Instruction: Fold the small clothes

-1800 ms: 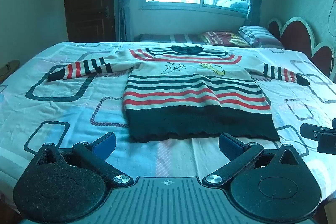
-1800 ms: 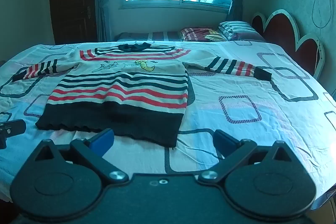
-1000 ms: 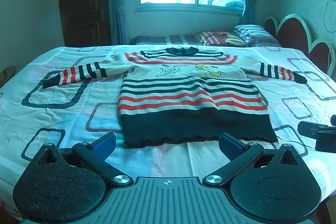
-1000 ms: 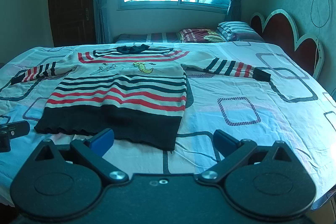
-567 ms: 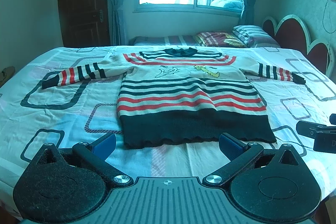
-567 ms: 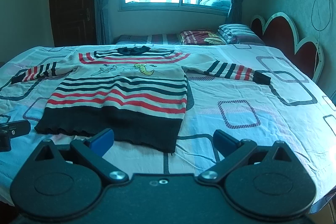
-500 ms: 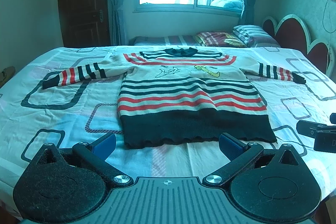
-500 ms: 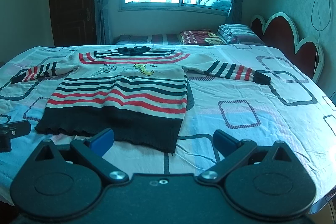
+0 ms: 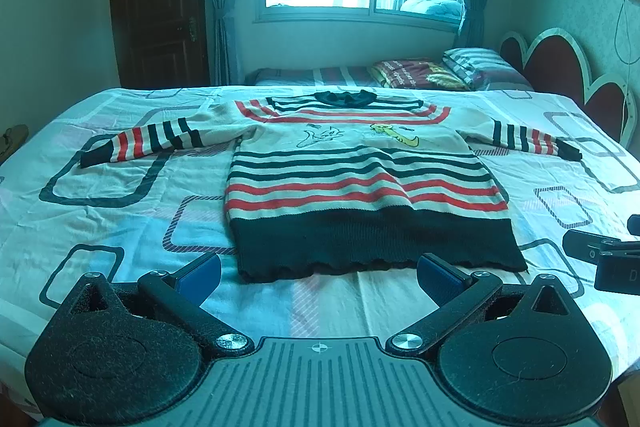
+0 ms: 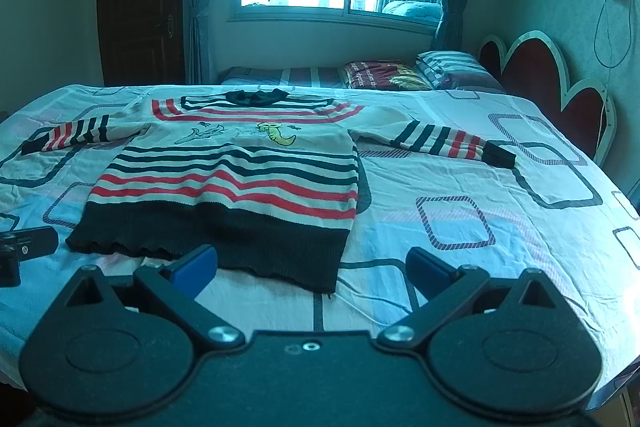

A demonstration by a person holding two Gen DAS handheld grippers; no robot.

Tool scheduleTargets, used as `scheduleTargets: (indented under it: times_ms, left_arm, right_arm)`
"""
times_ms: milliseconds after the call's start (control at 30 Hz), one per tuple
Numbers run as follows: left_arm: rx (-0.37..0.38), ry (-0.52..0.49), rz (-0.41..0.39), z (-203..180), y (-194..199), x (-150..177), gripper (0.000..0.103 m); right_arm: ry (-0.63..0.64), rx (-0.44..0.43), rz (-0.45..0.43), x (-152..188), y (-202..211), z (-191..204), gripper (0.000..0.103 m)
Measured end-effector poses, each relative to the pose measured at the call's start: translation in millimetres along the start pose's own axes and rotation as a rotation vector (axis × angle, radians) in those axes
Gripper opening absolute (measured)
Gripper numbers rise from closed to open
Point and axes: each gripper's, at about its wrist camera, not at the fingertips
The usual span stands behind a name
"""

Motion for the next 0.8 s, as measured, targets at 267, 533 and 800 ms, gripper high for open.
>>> scheduleTargets:
  times_ms: [267, 533, 800]
  left_arm:
    - [0.001, 0.001, 0.003, 1.4, -2.0, -0.5, 0.103]
    - [0.000, 0.002, 0.003, 1.3, -2.7, -1.5, 0.103]
    - [-0.002, 0.002, 0.004, 0.9, -2.5, -1.8, 0.103]
  right_arm:
    - [0.002, -0.001, -0.001, 0.1, 0.1, -0.5, 0.101]
    - [0.001, 0.001, -0.002, 0.2, 0.2, -0.5, 0.101]
    - [-0.002, 0.000, 0.000, -0.1, -0.2, -1.9, 0.101]
Point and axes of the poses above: each gripper's, at about its wrist camera, not at the fingertips, and y roughly against the way its jaws point, z to its left, x to its underside
